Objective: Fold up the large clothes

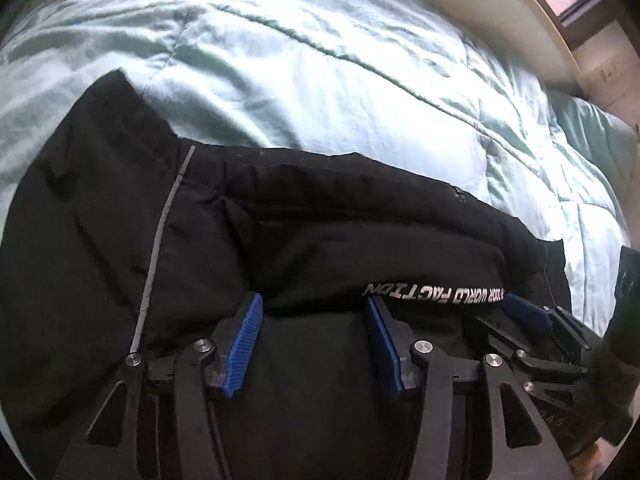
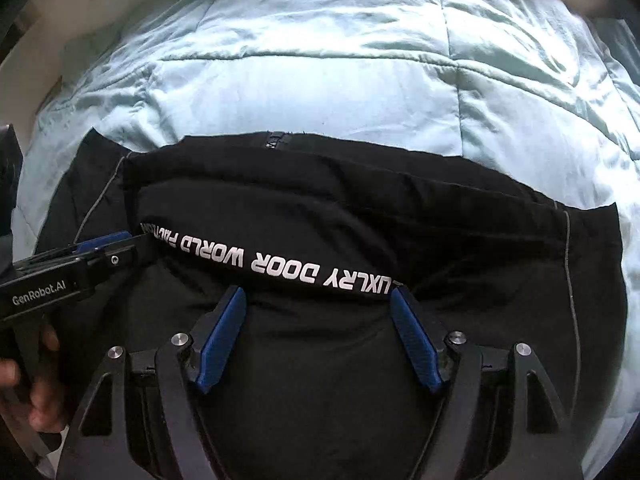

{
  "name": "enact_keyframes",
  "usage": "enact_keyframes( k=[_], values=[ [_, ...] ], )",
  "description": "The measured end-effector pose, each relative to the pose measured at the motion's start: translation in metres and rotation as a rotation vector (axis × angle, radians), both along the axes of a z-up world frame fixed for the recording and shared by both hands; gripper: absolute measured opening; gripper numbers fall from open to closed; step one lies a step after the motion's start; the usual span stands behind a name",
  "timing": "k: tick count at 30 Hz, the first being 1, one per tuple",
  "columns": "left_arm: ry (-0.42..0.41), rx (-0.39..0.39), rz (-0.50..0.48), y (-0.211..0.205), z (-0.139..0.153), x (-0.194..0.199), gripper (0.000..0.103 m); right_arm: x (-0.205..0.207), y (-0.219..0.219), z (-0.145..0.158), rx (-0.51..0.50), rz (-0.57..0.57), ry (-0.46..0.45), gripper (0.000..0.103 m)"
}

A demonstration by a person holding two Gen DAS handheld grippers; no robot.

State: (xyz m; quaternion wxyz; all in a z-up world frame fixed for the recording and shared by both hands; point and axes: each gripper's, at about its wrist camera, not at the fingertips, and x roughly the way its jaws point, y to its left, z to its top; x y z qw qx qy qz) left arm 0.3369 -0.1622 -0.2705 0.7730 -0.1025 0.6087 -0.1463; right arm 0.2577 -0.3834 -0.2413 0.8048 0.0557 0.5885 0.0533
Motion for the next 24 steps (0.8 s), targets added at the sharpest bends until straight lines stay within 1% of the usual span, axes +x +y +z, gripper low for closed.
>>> enact_keyframes(
  k=[2, 3, 5, 7, 9, 11, 12, 13, 14, 16, 18, 20, 22, 24],
  values=[
    [-0.035, -0.014, -0.012, 0.003, 0.018, -0.011, 0.056, -0.009, -0.011, 0.016, 0.042, -0.010, -0.027, 0.074],
    [-0.050, -0.021, -0.017, 0.009, 0.029, -0.020, 0.056, -0.022, -0.015, 0.027, 0.062, -0.001, -0.050, 0.074],
    [-0.087, -0.032, -0.015, 0.025, 0.049, -0.046, 0.056, -0.046, -0.021, 0.046, 0.061, 0.017, -0.082, 0.074],
    [-0.120, -0.032, 0.009, 0.036, 0.064, -0.072, 0.056, -0.075, -0.030, 0.057, 0.063, 0.030, -0.081, 0.074],
    [-0.139, -0.026, 0.058, 0.058, 0.072, -0.100, 0.056, -0.100, -0.033, 0.060, 0.073, 0.034, -0.064, 0.074],
    [-0.142, -0.007, 0.102, 0.077, 0.071, -0.120, 0.056, -0.123, -0.029, 0.053, 0.050, 0.040, -0.035, 0.074],
    [-0.118, 0.023, 0.128, 0.083, 0.062, -0.128, 0.056, -0.130, -0.027, 0.044, 0.027, 0.042, -0.014, 0.074],
    [-0.086, 0.046, 0.146, 0.087, 0.051, -0.131, 0.056, -0.132, -0.024, 0.033, -0.002, 0.036, 0.013, 0.073],
    [-0.060, 0.060, 0.168, 0.093, 0.041, -0.135, 0.055, -0.130, -0.020, 0.025, -0.008, 0.025, 0.025, 0.073],
    [-0.026, 0.049, 0.225, 0.099, 0.024, -0.136, 0.055, -0.126, -0.018, 0.013, -0.004, 0.009, 0.047, 0.074],
    [-0.027, 0.087, 0.227, 0.093, 0.025, -0.132, 0.056, -0.121, -0.018, 0.014, -0.006, -0.005, 0.059, 0.075],
    [-0.035, 0.135, 0.193, 0.086, 0.033, -0.130, 0.056, -0.118, -0.022, 0.020, 0.010, -0.015, 0.062, 0.075],
    [-0.038, 0.145, 0.171, 0.084, 0.038, -0.131, 0.056, -0.122, -0.027, 0.028, 0.021, -0.031, 0.068, 0.075],
    [-0.030, 0.129, 0.174, 0.088, 0.041, -0.136, 0.056, -0.129, -0.031, 0.037, 0.007, -0.043, 0.058, 0.075]
  ],
)
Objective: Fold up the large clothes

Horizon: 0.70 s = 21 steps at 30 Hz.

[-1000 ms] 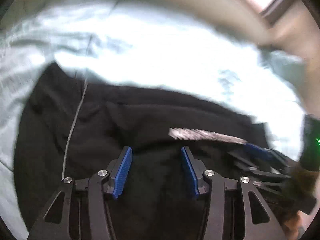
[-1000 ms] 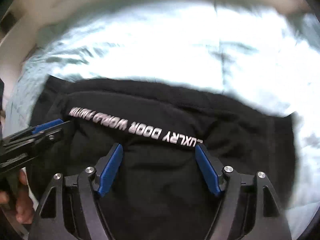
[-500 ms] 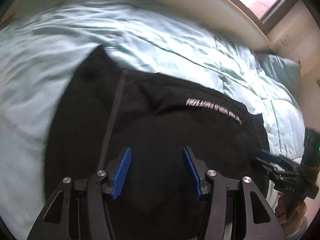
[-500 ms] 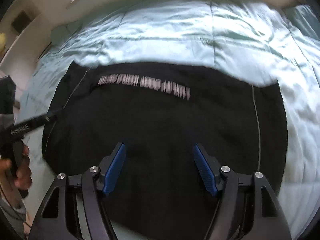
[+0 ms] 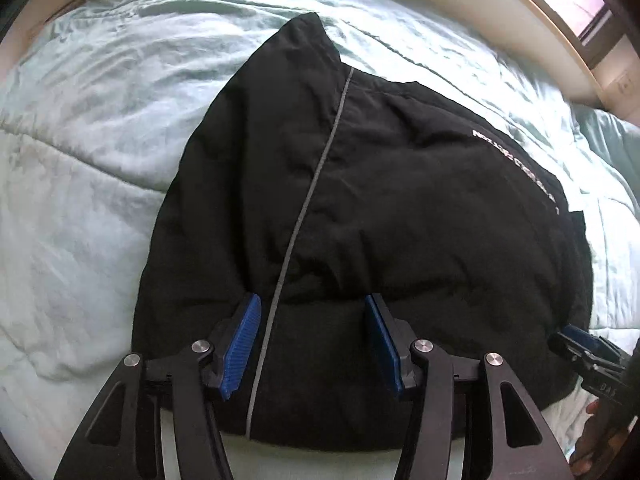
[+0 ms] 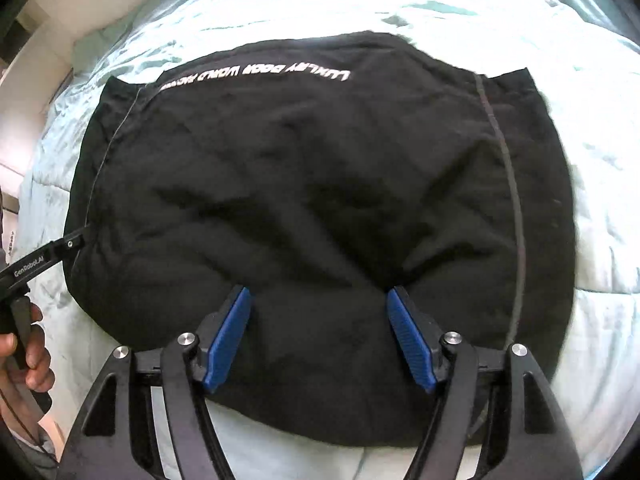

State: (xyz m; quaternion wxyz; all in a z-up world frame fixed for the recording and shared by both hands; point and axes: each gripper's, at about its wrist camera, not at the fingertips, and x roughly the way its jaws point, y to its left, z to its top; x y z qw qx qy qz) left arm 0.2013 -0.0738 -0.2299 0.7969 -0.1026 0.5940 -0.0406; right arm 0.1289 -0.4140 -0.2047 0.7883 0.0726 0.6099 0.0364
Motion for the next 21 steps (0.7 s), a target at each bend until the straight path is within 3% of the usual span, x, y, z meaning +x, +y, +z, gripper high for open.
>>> enact_keyframes(
  k=[5, 14, 18, 21],
  values=[
    [-0.009, -0.031, -0.003, 0.009, 0.013, -0.022, 0.056, -0.021, -0.003, 0.021, -0.071, -0.015, -0.031, 0.075],
    [-0.025, -0.011, -0.014, 0.011, 0.031, -0.045, 0.056, -0.045, -0.018, 0.044, -0.176, -0.029, -0.045, 0.075],
    [-0.047, 0.005, -0.012, 0.017, 0.041, -0.032, 0.056, -0.041, -0.031, 0.047, -0.224, -0.068, -0.061, 0.075],
    [-0.076, 0.032, -0.002, 0.028, 0.052, -0.018, 0.056, -0.036, -0.058, 0.054, -0.182, -0.133, -0.091, 0.075]
  ],
)
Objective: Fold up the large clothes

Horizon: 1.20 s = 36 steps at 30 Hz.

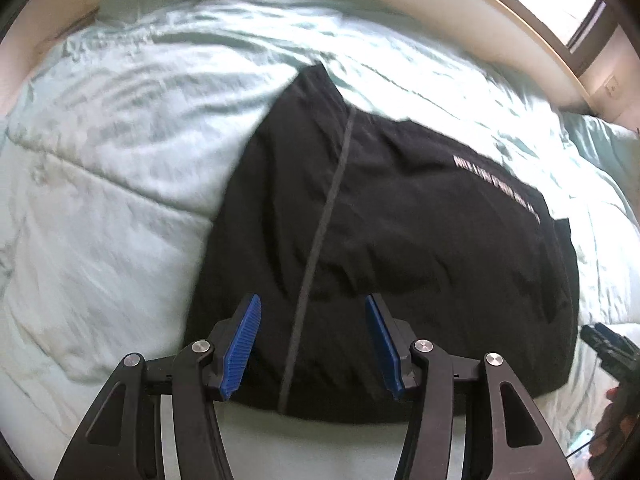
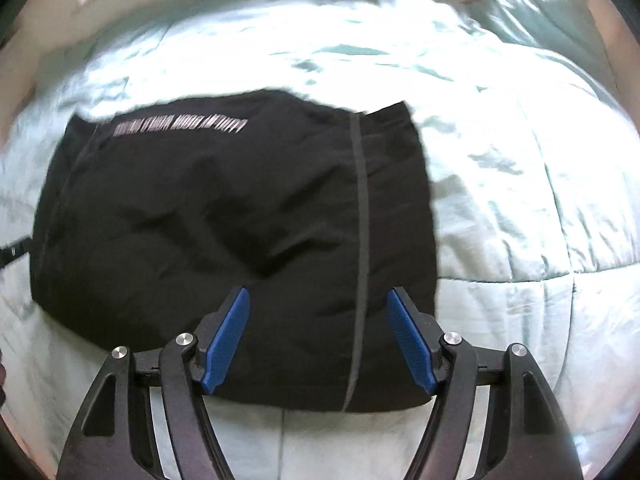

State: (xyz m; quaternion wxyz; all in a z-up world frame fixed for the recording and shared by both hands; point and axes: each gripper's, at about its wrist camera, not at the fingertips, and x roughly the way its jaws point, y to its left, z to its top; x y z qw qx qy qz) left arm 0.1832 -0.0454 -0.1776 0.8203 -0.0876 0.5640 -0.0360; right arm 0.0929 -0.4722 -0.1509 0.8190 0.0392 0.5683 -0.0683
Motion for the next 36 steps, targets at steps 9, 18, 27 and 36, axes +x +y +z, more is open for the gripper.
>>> enact_keyframes(
  k=[9, 18, 27, 36],
  values=[
    [-0.041, -0.128, 0.095, 0.051, 0.015, 0.041, 0.056, 0.015, -0.091, 0.012, 0.158, -0.197, -0.072, 0.075],
    [0.008, -0.091, 0.105, 0.076, -0.006, 0.065, 0.056, 0.030, -0.105, -0.015, 0.274, -0.204, -0.061, 0.075],
    [0.117, -0.459, -0.037, 0.087, -0.073, 0.105, 0.056, 0.055, -0.102, -0.069, 0.357, -0.119, -0.052, 0.076],
    [0.284, -0.619, -0.112, 0.068, -0.137, 0.123, 0.080, 0.075, -0.112, -0.129, 0.554, -0.097, 0.034, 0.100]
  ],
)
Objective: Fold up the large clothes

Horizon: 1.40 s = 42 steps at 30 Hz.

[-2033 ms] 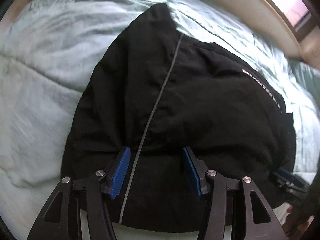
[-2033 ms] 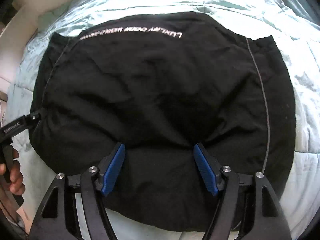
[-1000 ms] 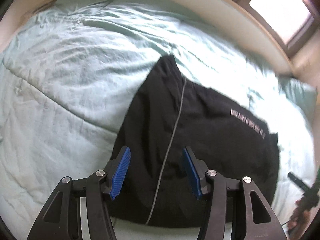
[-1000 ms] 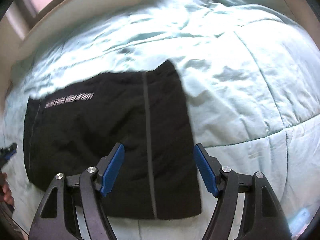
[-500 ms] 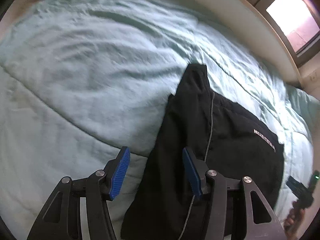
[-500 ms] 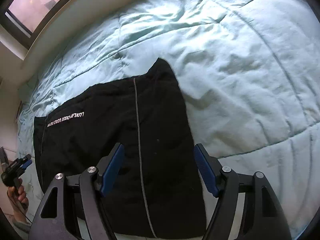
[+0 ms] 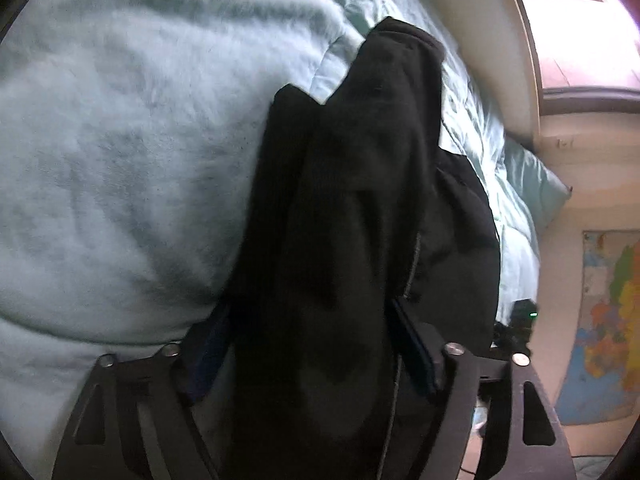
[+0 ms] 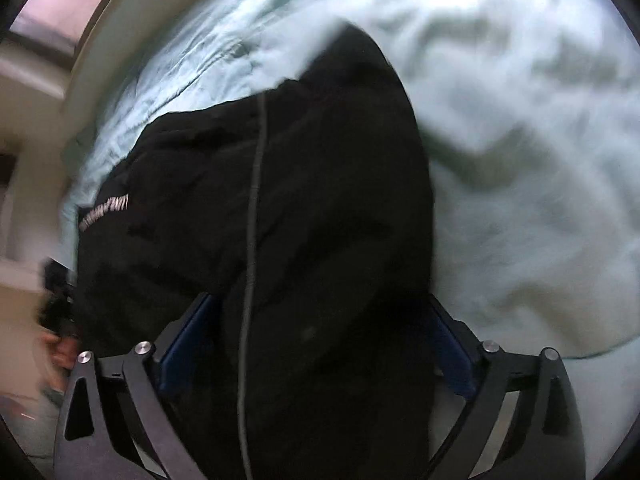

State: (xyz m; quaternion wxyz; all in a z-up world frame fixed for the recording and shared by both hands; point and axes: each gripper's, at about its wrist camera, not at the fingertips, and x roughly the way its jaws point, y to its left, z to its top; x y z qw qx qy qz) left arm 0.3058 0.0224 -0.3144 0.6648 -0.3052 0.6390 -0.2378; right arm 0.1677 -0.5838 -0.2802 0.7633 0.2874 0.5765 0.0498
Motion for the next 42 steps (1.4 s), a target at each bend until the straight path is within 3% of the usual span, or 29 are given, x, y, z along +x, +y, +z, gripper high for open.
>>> enact_keyframes(
  k=[2, 4, 6, 7, 8, 10, 13, 15, 16, 18, 19, 20, 21, 24, 30, 35, 39, 42],
  values=[
    [0.013, -0.022, 0.011, 0.000, -0.004, 0.002, 0.081, 0.001, -0.012, -0.018, 0.134, -0.048, 0.013, 0.102],
    [0.013, -0.025, 0.005, -0.001, -0.005, 0.003, 0.081, 0.001, -0.014, -0.022, 0.167, -0.051, 0.008, 0.101],
    [0.001, -0.014, -0.006, -0.004, -0.002, 0.002, 0.081, 0.000, -0.009, -0.018, 0.164, -0.018, -0.009, 0.090],
    [-0.016, -0.006, -0.014, -0.006, 0.000, 0.002, 0.079, -0.001, -0.007, -0.014, 0.171, 0.001, -0.022, 0.080],
    [-0.047, -0.004, -0.030, -0.009, 0.006, 0.003, 0.063, -0.002, -0.004, -0.008, 0.149, 0.022, -0.036, 0.071],
    [-0.109, 0.020, -0.061, -0.018, 0.020, 0.000, 0.060, -0.006, 0.003, 0.004, 0.095, 0.076, -0.080, 0.061],
    [-0.122, 0.012, -0.065, -0.020, 0.023, -0.002, 0.057, -0.007, 0.006, 0.003, 0.097, 0.093, -0.078, 0.063],
    [-0.085, -0.012, -0.050, -0.019, 0.015, 0.003, 0.062, -0.001, 0.003, -0.012, 0.171, 0.087, -0.045, 0.080],
    [-0.052, -0.036, -0.039, -0.020, 0.009, 0.006, 0.064, 0.003, 0.001, -0.020, 0.212, 0.082, -0.029, 0.082],
    [-0.035, -0.046, -0.028, -0.024, 0.003, 0.008, 0.064, 0.011, 0.002, -0.033, 0.266, 0.068, -0.015, 0.081],
    [-0.046, -0.023, -0.027, -0.028, 0.005, 0.007, 0.064, 0.011, 0.002, -0.031, 0.259, 0.068, -0.020, 0.076],
    [-0.068, 0.009, -0.030, -0.032, 0.012, 0.004, 0.058, 0.011, 0.006, -0.023, 0.230, 0.084, -0.037, 0.062],
    [-0.096, 0.026, -0.037, -0.033, 0.021, -0.002, 0.043, 0.010, 0.009, -0.013, 0.191, 0.105, -0.058, 0.049],
    [-0.207, 0.053, -0.034, -0.037, 0.058, -0.022, 0.028, -0.005, 0.022, 0.021, 0.101, 0.153, -0.124, 0.036],
    [-0.351, -0.033, -0.035, -0.047, 0.143, -0.087, 0.025, -0.048, 0.054, 0.094, 0.050, 0.208, -0.243, 0.031],
    [-0.440, -0.046, -0.065, -0.058, 0.207, -0.158, 0.025, -0.107, 0.071, 0.151, -0.004, 0.251, -0.307, 0.030],
    [-0.444, -0.063, -0.059, -0.044, 0.224, -0.209, 0.025, -0.163, 0.075, 0.181, -0.018, 0.253, -0.317, 0.030],
    [-0.417, -0.063, -0.059, -0.037, 0.221, -0.249, 0.025, -0.198, 0.081, 0.184, -0.036, 0.260, -0.281, 0.030]
  ],
)
